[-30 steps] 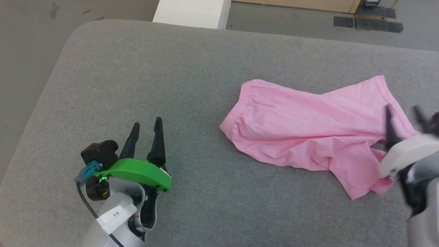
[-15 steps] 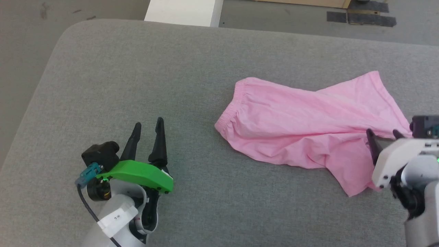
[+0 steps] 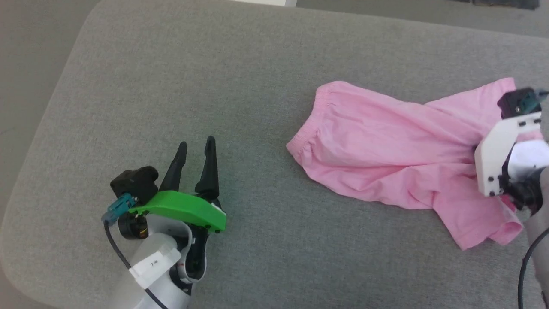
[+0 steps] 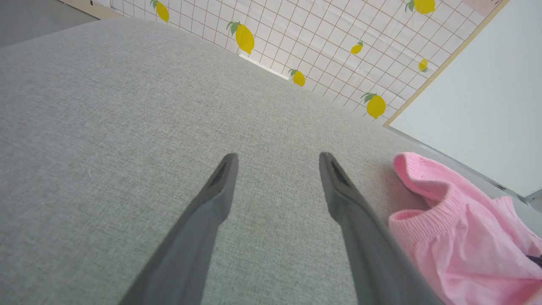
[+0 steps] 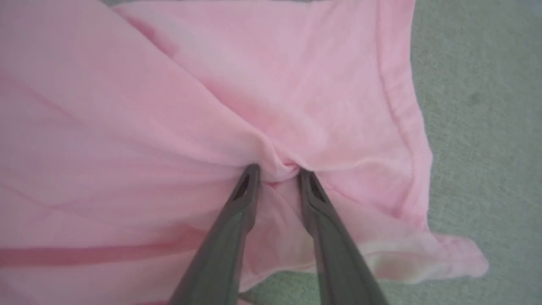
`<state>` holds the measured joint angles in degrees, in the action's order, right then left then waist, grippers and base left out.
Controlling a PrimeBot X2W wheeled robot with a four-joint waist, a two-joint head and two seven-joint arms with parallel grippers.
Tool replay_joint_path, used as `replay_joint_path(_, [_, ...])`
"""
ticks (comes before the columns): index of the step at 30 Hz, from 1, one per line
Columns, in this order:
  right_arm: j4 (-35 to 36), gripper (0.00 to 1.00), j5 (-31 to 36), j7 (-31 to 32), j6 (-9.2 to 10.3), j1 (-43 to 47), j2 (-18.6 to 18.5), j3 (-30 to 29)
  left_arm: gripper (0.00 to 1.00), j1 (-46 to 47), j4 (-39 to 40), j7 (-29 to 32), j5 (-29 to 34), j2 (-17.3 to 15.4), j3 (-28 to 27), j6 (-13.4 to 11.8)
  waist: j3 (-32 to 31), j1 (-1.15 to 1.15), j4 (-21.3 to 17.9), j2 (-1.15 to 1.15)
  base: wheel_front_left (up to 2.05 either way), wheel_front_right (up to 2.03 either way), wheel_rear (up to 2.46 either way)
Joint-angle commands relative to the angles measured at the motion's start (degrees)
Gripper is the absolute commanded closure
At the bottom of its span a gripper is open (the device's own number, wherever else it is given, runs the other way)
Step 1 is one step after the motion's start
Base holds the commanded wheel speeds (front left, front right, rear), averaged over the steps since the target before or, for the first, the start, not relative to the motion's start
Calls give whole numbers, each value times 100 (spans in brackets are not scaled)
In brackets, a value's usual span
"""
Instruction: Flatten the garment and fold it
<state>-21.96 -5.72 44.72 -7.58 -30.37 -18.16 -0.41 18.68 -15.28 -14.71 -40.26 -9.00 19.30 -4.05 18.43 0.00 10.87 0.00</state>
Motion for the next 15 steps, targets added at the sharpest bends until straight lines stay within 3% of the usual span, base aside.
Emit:
replay_joint_path(1, [-116,100,-52,28,9,-98,-50,105,0,119,-4,-8,68,34,2,44,210,0,174,0,0,0,0])
replay_joint_path(8, [-223,100,101,-793,9,-1154,-288,544,0,300,-65,-20,97,176,-9,151,516,0,367,0,0,0,0])
replay_joint_path(15, [-729,100,403,-2010,9,-2165,-129,684,0,423,-170,-26,160,296,-65,253,668,0,464,0,0,0,0])
